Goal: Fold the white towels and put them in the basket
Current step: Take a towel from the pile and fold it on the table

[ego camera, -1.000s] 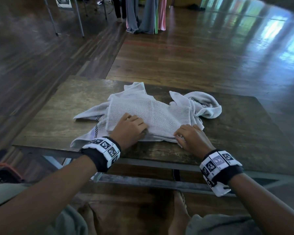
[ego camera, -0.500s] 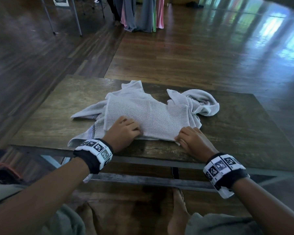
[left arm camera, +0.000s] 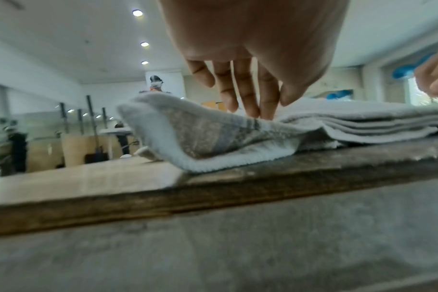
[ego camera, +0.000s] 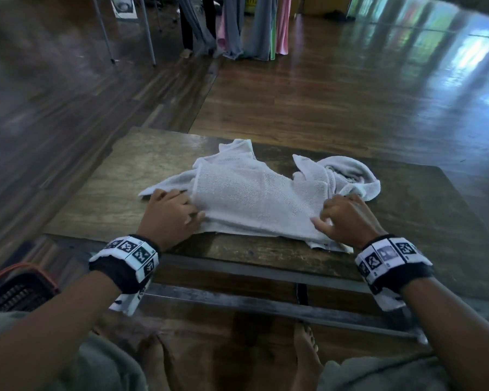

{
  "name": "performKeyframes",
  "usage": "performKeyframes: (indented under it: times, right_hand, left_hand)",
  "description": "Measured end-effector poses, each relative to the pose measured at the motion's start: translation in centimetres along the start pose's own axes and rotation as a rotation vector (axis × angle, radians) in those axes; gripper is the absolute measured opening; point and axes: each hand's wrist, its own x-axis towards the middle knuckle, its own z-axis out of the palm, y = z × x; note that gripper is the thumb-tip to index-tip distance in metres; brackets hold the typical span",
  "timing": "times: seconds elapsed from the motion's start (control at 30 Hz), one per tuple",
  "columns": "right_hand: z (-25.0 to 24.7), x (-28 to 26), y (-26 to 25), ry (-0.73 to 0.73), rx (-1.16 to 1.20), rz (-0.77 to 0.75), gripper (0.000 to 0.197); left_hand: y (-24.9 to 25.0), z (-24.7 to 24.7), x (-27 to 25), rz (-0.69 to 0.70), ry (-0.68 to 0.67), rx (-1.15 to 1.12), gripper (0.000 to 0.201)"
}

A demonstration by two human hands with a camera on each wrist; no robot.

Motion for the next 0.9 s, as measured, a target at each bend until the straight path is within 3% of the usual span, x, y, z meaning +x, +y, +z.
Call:
performKeyframes:
  times: [0.13,0.23,0.37,0.53,0.7,0.9]
  right_hand:
    - [-2.3,6.2,-3.1,0.036,0.173,0.035,0.028]
    - [-3.4,10.8,-6.3,0.027,0.268,0.023,0.026]
    - [-3.6,16.1,-10.1,-0.014,0.36,0.02,0.023]
    - [-3.3,20.3,-13.0,-0.248,0.474,0.05,0.035]
    - [-1.7,22.3,-15.1,-0.373,0.486,0.05,0.037]
    - [-2.8,22.5,-15.0,-0.296,0.599,-0.008,0.028]
  left_hand:
    - [-1.0,0.0,-0.7,-0.302,-0.073,-0.093,0.05]
    - [-0.8,0.1,-0.5,-0.414,-0.125,-0.244,0.048]
    - [-0.7,0.7,0.1,-0.497,-0.231,-0.374,0.042]
    - [-1.3,2.0,0.6,-0.61,-0.391,-0.546,0.037]
    - [-1.3,1.6,0.9,-0.662,-0.378,-0.592,0.035]
    - [-1.4,-0.7,0.6,-0.634,-0.296,-0.719,0.028]
